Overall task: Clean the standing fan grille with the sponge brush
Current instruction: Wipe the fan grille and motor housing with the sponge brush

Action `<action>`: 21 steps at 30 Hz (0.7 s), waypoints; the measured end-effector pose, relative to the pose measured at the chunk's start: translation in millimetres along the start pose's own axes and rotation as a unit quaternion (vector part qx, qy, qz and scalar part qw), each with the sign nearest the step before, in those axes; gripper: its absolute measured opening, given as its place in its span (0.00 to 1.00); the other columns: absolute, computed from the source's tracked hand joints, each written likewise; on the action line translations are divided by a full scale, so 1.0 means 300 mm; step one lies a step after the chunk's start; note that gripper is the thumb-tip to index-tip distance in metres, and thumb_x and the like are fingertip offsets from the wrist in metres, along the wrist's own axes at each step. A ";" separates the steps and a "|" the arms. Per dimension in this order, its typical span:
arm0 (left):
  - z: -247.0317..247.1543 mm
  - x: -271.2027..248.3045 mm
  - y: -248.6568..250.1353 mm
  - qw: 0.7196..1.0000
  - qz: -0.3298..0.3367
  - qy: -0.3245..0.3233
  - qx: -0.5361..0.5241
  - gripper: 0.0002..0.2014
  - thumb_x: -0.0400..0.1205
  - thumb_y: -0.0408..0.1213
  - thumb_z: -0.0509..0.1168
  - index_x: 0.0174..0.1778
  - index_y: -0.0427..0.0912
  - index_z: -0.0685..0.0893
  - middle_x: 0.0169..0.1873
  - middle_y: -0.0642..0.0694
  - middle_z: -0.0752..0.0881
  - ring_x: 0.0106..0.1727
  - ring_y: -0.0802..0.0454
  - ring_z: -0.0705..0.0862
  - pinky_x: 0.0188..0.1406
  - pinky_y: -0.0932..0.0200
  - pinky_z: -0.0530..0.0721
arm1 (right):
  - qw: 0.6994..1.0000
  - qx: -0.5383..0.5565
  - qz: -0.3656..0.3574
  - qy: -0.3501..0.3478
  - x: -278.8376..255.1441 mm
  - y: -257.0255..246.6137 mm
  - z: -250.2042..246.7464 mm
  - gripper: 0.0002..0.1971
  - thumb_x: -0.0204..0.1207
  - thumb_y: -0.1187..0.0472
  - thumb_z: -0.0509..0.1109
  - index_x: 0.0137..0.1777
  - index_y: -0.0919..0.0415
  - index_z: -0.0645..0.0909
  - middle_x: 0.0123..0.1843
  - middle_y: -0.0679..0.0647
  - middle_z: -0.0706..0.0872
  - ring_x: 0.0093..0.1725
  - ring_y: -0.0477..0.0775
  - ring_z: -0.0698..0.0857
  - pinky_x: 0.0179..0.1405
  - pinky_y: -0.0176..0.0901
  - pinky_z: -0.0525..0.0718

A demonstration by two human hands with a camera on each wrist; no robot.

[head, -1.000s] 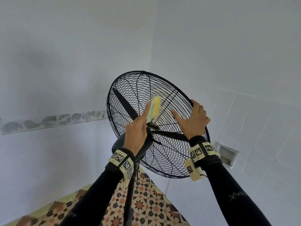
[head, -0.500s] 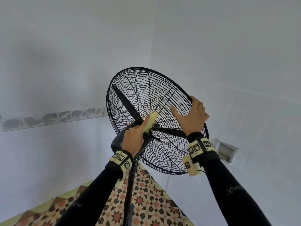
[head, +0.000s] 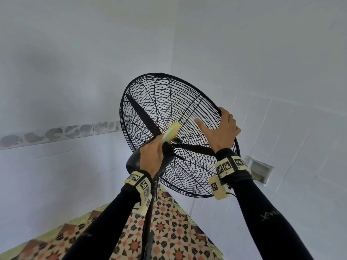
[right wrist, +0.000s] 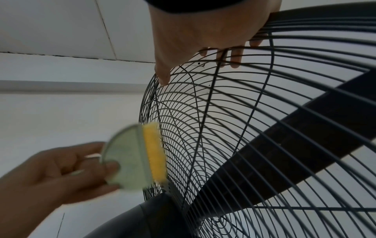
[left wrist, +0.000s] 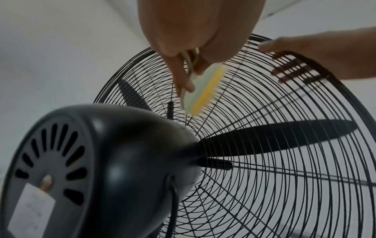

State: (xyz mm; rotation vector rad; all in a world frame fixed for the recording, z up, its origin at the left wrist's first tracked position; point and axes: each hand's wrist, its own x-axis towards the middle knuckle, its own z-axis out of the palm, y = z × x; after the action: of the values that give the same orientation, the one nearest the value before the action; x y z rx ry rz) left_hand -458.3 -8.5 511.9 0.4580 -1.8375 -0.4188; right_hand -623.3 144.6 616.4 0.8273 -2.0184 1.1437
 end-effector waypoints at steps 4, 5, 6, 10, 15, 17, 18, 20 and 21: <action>-0.025 0.038 0.035 0.996 0.033 0.070 -0.052 0.11 0.91 0.36 0.64 0.68 0.40 0.82 0.38 0.52 0.86 0.30 0.55 0.82 0.27 0.63 0.80 | 1.000 0.004 -0.008 -0.002 -0.001 -0.002 -0.001 0.44 0.68 0.19 0.67 0.76 0.49 0.71 0.71 0.52 0.80 0.69 0.57 0.77 0.68 0.62 0.67; -0.027 0.038 0.034 0.996 0.033 0.070 -0.041 0.10 0.91 0.36 0.64 0.67 0.41 0.82 0.38 0.52 0.85 0.29 0.55 0.82 0.27 0.63 0.79 | 1.000 0.004 -0.008 -0.004 -0.003 -0.002 0.000 0.44 0.68 0.20 0.67 0.76 0.49 0.71 0.71 0.52 0.80 0.69 0.57 0.77 0.68 0.62 0.67; -0.024 0.029 0.026 0.997 0.023 0.066 -0.024 0.10 0.90 0.35 0.65 0.66 0.40 0.82 0.37 0.52 0.85 0.29 0.54 0.81 0.27 0.64 0.77 | 1.000 0.004 -0.007 -0.005 -0.002 -0.001 -0.001 0.44 0.68 0.20 0.67 0.76 0.49 0.71 0.71 0.52 0.80 0.69 0.57 0.77 0.68 0.63 0.67; -0.001 -0.031 -0.014 0.999 -0.021 0.009 0.045 0.07 0.88 0.30 0.66 0.62 0.38 0.83 0.36 0.41 0.88 0.31 0.44 0.85 0.34 0.61 0.77 | 1.000 0.001 -0.006 0.003 -0.004 0.001 -0.006 0.44 0.68 0.19 0.66 0.76 0.49 0.71 0.70 0.53 0.80 0.68 0.58 0.78 0.68 0.62 0.68; 0.008 -0.021 -0.010 0.999 -0.027 0.032 -0.009 0.07 0.91 0.33 0.64 0.63 0.40 0.83 0.37 0.46 0.87 0.32 0.45 0.86 0.30 0.53 0.85 | 1.000 0.007 -0.006 0.002 -0.004 -0.006 0.003 0.45 0.67 0.19 0.67 0.76 0.49 0.71 0.71 0.52 0.80 0.69 0.57 0.77 0.69 0.62 0.67; -0.003 -0.008 0.002 0.997 -0.006 0.061 -0.050 0.08 0.91 0.35 0.65 0.64 0.39 0.83 0.34 0.50 0.84 0.28 0.50 0.83 0.24 0.58 0.80 | 1.000 0.008 -0.005 0.007 0.000 0.001 0.002 0.45 0.67 0.18 0.66 0.76 0.48 0.71 0.71 0.51 0.80 0.69 0.57 0.77 0.69 0.62 0.68; -0.007 0.003 0.002 0.997 0.003 0.067 -0.049 0.08 0.91 0.35 0.65 0.65 0.39 0.84 0.33 0.50 0.84 0.27 0.51 0.82 0.23 0.58 0.80 | 1.000 0.006 -0.004 0.008 -0.001 0.002 0.002 0.45 0.67 0.18 0.66 0.76 0.49 0.71 0.71 0.52 0.80 0.68 0.57 0.77 0.69 0.62 0.68; -0.005 0.013 -0.018 0.998 -0.004 0.062 -0.023 0.08 0.91 0.36 0.64 0.65 0.42 0.82 0.33 0.48 0.85 0.28 0.50 0.82 0.23 0.53 0.83 | 1.000 0.004 -0.008 0.004 -0.011 0.000 0.004 0.45 0.67 0.19 0.66 0.76 0.49 0.71 0.71 0.52 0.80 0.68 0.57 0.77 0.69 0.62 0.68; 0.002 0.011 -0.026 0.999 -0.015 0.050 -0.005 0.07 0.91 0.36 0.63 0.64 0.44 0.81 0.33 0.46 0.85 0.29 0.48 0.83 0.26 0.50 0.86 | 1.000 0.007 -0.010 0.003 -0.010 -0.003 0.002 0.45 0.68 0.20 0.67 0.76 0.49 0.71 0.71 0.52 0.80 0.68 0.57 0.77 0.69 0.62 0.68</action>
State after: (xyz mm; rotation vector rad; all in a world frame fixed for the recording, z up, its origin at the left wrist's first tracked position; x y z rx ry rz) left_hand -459.1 -16.8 510.6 0.4916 -1.7330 -0.4189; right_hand -621.2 144.2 614.2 0.8483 -1.9954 1.1477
